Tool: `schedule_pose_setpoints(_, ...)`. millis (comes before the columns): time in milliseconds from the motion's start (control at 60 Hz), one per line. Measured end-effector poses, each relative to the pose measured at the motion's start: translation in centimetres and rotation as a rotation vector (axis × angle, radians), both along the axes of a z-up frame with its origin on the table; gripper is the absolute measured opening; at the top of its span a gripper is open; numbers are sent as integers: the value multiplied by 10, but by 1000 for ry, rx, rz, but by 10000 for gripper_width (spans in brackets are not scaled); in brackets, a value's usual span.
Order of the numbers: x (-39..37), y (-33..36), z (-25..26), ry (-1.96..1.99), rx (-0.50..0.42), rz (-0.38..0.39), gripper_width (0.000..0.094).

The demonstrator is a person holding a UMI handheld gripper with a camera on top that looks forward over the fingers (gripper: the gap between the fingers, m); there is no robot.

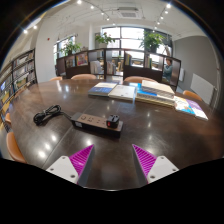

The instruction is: Unplug charger

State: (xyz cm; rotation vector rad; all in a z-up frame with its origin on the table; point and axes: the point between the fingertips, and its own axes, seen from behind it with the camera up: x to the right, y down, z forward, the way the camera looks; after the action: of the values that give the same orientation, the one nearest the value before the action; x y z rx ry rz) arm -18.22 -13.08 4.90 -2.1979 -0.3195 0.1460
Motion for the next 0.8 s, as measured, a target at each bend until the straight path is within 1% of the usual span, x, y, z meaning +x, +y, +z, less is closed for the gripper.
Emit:
schedule_pose_setpoints(50,-3,24,3,13,12,-19,729)
schedule_pose_setpoints(67,-21,39,-3,17,18,-29,726)
schedule_pose_setpoints(150,-18,72,-2,23,34,-76,713)
schedule_pose_setpoints(167,-34,88,-7,23,38,-86,709)
schedule_pose_setpoints(183,-33,93,-7,24,38,-94,705)
schedule_pose_setpoints(233,-32,107,-11,23,36,-113,658)
schedule_pose_setpoints(317,-37,130,-24,15,38,-141,530)
schedule_pose_setpoints(367,-33,134,-30,6,35,-155,419)
schedule_pose_setpoints(383,-36,137,-28,17,47,-154,382)
schedule_pose_setpoints(400,-38,138,-27,31,56,-158,323)
schedule_pose_setpoints(417,-38,138,-28,37,54,-166,282)
schedule_pose_setpoints(500,-40,142,-31,47,68,-176,258)
schedule_pose_setpoints(550,-37,141,-30,41,75,-191,205)
schedule_pose_setpoints(617,-38,142,-32,23,72,-205,169)
schedule_pose_setpoints(667,-36,142,-33,25,36,-224,140)
schedule_pose_setpoints(717,-36,139,-32,31,-49,-242,118)
schedule_pose_setpoints(733,-37,142,-25,30,-50,-233,124)
schedule_pose_setpoints(767,-30,151,24,38,55,-230,120)
schedule_pose_setpoints(800,-21,166,96,63,198,-251,119)
